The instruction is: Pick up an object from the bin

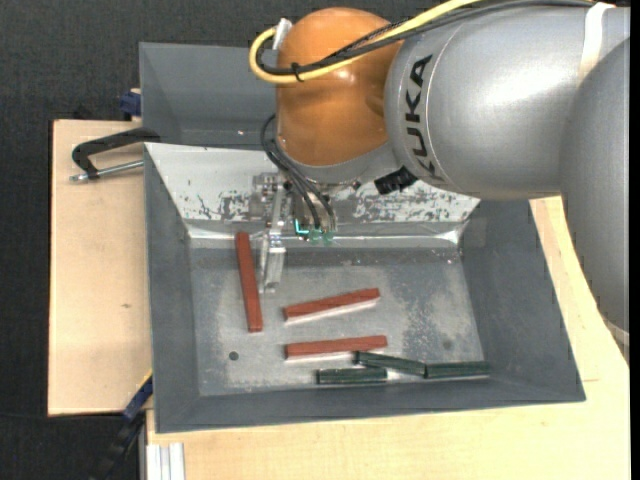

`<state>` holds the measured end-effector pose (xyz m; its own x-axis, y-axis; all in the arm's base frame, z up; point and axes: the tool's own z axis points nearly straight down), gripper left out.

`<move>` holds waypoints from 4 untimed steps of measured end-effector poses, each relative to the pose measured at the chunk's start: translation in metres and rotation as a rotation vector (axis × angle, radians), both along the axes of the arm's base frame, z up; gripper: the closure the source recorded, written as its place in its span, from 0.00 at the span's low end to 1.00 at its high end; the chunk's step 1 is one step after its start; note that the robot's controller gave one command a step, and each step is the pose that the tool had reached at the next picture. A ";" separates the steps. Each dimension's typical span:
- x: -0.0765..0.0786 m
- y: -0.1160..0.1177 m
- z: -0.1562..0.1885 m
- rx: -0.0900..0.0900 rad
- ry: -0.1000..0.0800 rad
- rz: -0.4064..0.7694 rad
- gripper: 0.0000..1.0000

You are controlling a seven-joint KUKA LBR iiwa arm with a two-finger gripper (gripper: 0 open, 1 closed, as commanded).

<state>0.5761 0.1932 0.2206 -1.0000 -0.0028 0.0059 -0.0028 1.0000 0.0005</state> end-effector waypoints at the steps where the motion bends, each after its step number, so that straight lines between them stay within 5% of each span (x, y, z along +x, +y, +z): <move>1: 0.002 -0.001 0.004 0.001 -0.008 -0.002 0.00; 2: 0.012 -0.004 -0.043 0.003 -0.015 0.023 0.00; 3: 0.011 -0.009 -0.093 0.001 -0.006 -0.107 0.00; 4: 0.015 -0.041 -0.126 0.001 -0.006 -0.119 0.00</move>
Offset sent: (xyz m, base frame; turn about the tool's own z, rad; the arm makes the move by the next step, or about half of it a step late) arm 0.0204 -0.0102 -0.1068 -0.0493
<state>0.5913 0.1517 0.0948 -0.9933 0.1159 0.0000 0.1159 0.9933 0.0014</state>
